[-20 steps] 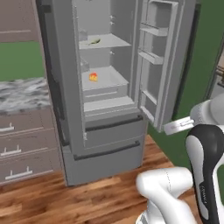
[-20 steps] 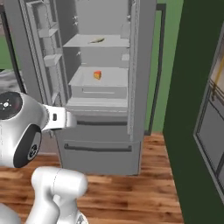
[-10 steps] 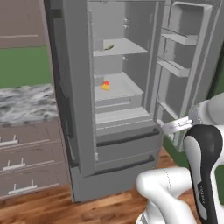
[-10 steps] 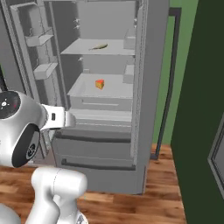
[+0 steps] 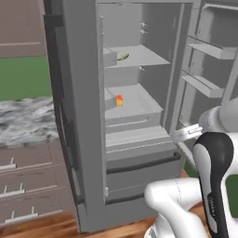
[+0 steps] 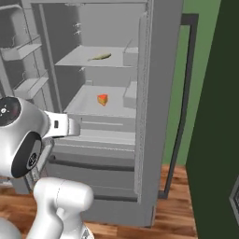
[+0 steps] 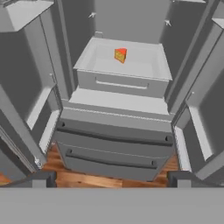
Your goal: Take the cheese, fish, and garlic from the fridge and place them on the plate on the dining counter to create an appetizer plate.
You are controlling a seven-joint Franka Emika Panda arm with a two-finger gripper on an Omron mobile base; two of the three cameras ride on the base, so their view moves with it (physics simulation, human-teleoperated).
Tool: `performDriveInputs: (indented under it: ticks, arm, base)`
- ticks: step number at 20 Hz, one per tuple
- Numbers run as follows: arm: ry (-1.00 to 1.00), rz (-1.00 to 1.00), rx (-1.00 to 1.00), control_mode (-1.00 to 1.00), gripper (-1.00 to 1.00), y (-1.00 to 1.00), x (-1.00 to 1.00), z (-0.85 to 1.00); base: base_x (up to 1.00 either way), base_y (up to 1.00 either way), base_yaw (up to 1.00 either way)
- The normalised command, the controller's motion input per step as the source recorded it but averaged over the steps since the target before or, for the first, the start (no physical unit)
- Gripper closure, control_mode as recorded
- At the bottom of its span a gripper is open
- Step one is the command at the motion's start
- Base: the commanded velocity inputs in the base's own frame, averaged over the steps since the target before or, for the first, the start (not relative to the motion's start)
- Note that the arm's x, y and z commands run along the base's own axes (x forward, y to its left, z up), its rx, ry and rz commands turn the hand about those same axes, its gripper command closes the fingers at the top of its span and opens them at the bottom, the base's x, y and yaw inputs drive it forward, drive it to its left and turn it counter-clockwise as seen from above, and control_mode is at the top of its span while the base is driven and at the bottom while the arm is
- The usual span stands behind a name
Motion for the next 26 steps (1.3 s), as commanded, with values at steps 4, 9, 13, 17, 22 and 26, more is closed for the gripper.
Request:
performDriveInputs:
  ticks: [4,9,13,17,22,26]
  arm:
    - [0.00,0.00,0.00,1.00,-1.00,0.00,0.00,0.00]
    - [0.00,0.00,0.00,1.00,-1.00,0.00,0.00,0.00]
    - [0.00,0.00,0.00,1.00,-1.00,0.00,0.00,0.00]
    - [0.00,0.00,0.00,1.00,-1.00,0.00,0.00,0.00]
    - [0.00,0.00,0.00,1.00,-1.00,0.00,0.00,0.00]
    - [0.00,0.00,0.00,1.00,-1.00,0.00,0.00,0.00]
  base:
    - [0.31,-0.44,0.12]
    - [0.59,-0.08,0.14]
    - [0.78,0.00,0.12]
    - [0.67,-0.01,0.09]
    - [0.62,0.00,0.04]
    - [0.35,0.01,0.00]
